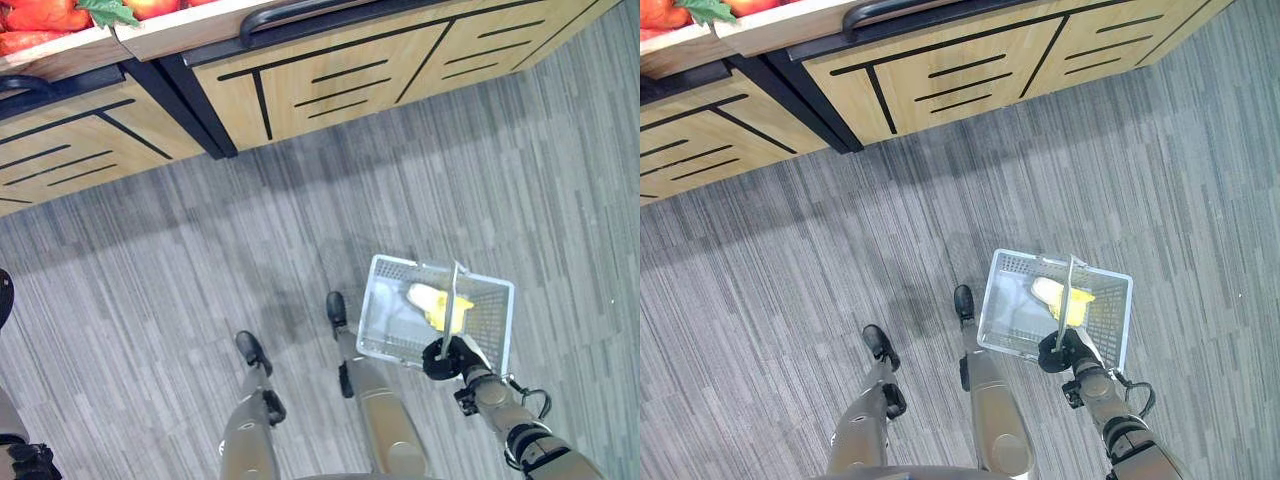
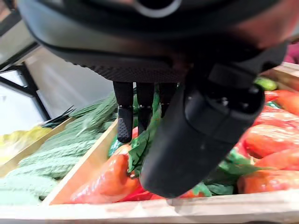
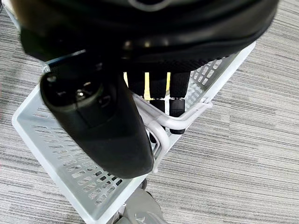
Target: Get the vegetables into the basket
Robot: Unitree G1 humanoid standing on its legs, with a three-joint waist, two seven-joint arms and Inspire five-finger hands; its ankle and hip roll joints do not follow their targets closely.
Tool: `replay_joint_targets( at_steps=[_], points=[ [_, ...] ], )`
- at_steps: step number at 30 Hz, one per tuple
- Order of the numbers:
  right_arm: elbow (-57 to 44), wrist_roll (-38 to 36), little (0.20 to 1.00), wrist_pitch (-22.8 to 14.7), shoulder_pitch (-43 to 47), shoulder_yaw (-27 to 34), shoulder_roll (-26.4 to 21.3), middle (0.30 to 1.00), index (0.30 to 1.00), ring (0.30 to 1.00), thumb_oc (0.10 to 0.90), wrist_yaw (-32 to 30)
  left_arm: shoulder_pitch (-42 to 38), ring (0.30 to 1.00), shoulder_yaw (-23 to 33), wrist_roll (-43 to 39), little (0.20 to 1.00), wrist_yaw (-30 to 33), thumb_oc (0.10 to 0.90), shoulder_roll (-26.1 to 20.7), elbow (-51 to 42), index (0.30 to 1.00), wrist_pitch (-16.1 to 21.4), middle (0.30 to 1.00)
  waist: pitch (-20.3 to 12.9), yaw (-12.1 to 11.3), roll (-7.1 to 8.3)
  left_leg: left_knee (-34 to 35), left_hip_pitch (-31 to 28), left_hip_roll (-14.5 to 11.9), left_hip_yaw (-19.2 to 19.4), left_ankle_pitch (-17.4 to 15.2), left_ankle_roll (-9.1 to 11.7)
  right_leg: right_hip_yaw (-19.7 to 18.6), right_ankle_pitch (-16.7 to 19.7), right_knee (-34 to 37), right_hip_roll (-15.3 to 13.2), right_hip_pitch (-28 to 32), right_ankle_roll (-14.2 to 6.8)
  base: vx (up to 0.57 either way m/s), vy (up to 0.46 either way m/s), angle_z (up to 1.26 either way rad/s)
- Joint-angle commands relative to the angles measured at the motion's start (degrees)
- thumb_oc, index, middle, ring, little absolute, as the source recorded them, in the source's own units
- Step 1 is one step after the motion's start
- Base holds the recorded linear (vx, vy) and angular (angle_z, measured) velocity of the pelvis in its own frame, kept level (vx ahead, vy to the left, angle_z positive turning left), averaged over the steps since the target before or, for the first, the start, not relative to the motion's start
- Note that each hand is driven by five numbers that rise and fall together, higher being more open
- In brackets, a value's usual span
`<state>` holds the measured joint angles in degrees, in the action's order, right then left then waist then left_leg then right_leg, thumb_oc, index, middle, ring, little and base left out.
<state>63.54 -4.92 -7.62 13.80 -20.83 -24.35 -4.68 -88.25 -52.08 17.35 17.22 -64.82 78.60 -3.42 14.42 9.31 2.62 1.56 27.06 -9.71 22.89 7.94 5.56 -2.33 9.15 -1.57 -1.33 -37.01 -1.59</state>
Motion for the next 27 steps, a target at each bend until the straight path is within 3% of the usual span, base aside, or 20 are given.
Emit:
replay_joint_targets(
  at_steps=[1,15,16,17,18,19,27],
  points=[
    [5.13,1.27,0.3,3.02,-5.95,-3.64,-0.94,0.3,0.3,0.3,0.4,0.89,-6.23,0.3,-0.95,-1.49,0.3,2.06,0.4,-4.39,1.69,0.3,-1.59,0.3,-1.68,0.55,-0.38,3.44,1.13,1.26,-4.25,-0.48,1.96,-0.12,5.25,6.14,-2.89,3.31,-9.29,0.0,-0.001,0.03],
    [5.02,2.5,0.3,3.17,-6.55,-3.72,-1.16,0.3,0.3,0.3,0.4,0.96,-3.68,0.3,1.43,-1.75,0.3,3.23,0.4,-4.35,0.14,0.3,-1.41,0.3,-2.32,0.16,-0.63,3.44,0.06,1.48,-4.29,-0.87,2.01,-0.03,5.02,6.12,-2.94,4.35,-9.23,0.0,0.0,0.0],
    [5.19,2.74,0.3,3.25,-6.8,-3.76,-1.23,0.3,0.3,0.3,0.4,0.95,-3.73,0.3,1.71,-2.07,0.3,4.11,0.4,-4.47,-0.8,0.3,-1.16,0.3,-2.88,0.07,-0.71,3.44,-0.83,1.61,-4.27,-1.16,2.05,0.01,4.78,6.09,-3.01,5.11,-9.25,-0.04,-0.036,-0.03],
    [5.31,3.15,0.3,3.45,-7.27,-3.63,-1.49,0.3,0.3,0.3,0.4,0.98,-3.0,0.3,2.34,-2.15,0.3,4.27,0.4,-4.77,-1.29,0.3,-1.14,0.3,-3.11,0.12,-0.33,3.44,-1.23,1.85,-3.63,0.57,1.64,0.2,5.85,5.77,-3.25,5.45,-8.75,0.04,0.001,-0.04],
    [5.36,3.14,0.3,3.48,-7.31,-3.63,-1.47,0.3,0.3,0.3,0.4,0.99,-2.96,0.3,2.3,-2.14,0.3,4.24,0.4,-4.75,-1.33,0.3,-1.14,0.3,-3.52,-0.1,-0.71,3.44,-1.84,1.76,-4.24,-1.31,2.04,0.03,4.64,6.07,-3.13,6.18,-9.19,-0.04,-0.043,-0.04],
    [5.45,3.37,0.3,3.57,-7.46,-3.55,-1.6,0.3,0.3,0.3,0.4,1.03,-2.84,0.3,2.61,-2.0,0.3,4.47,0.4,-4.98,-1.74,0.3,-1.07,0.3,-3.76,0.09,-0.38,3.44,-2.13,1.92,-3.69,0.3,1.71,0.23,5.72,5.75,-3.44,6.3,-8.79,0.04,-0.004,-0.04],
    [5.61,5.42,0.3,3.93,-9.37,-2.26,-2.72,0.3,0.3,0.3,0.4,1.56,-2.56,0.3,2.56,0.0,0.3,4.57,0.4,-6.73,-2.53,0.3,-0.95,0.3,-6.6,-0.37,-0.61,3.44,-8.51,2.58,-2.32,-1.32,1.68,-0.11,5.16,5.86,-4.32,11.98,-9.25,0.04,0.013,-0.18]
  ],
)
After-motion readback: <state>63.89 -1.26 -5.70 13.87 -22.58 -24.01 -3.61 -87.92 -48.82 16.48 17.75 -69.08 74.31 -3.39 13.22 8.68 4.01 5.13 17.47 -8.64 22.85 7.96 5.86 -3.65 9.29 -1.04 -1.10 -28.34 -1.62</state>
